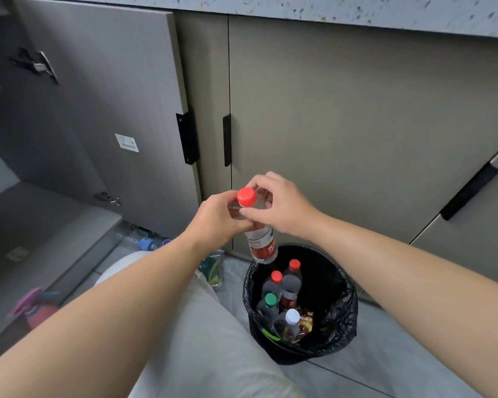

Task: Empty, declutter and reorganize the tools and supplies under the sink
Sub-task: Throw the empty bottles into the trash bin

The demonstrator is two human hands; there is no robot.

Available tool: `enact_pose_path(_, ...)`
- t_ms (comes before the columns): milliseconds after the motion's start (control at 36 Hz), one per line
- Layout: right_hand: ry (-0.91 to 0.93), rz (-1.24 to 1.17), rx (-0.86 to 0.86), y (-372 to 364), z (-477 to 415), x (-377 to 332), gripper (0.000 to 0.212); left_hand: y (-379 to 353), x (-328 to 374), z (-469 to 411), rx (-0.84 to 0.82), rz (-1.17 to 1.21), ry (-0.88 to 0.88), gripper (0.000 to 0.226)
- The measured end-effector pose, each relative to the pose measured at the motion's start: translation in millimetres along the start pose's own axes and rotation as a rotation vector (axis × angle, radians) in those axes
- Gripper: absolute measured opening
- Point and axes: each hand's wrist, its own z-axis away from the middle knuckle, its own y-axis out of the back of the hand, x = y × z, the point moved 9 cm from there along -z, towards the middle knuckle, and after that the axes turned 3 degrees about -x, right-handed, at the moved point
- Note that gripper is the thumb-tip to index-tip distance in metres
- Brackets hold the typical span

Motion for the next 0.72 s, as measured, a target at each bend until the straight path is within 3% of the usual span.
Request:
enact_pose_path(111,-0.046,0.063,0.075,17,1,9,0.018,-10,0,-1,-0.073,0.114,0.004,0.056)
enact_pose_path(167,-0.118,0.098,0.053,25,3,20,0.020,-11,0,-1,-0.073,0.062,0.001,0.059)
enact_pose_path(333,-0.319,0.329,-0.136,23,25,65,0.025,-9,-6,-2,0.002,-0.105,-0.005,0.028)
enact_pose_path(556,-0.586,0.414,-0.267,-21,82,144,0.019,-13,-13,1,-0.056,-0.193,0.024,0.021)
enact_pose_path(722,-0.757,0.444,-0.335,-65,125,185,0.018,5,-19,5,0.050,-0.284,0.045,0.017)
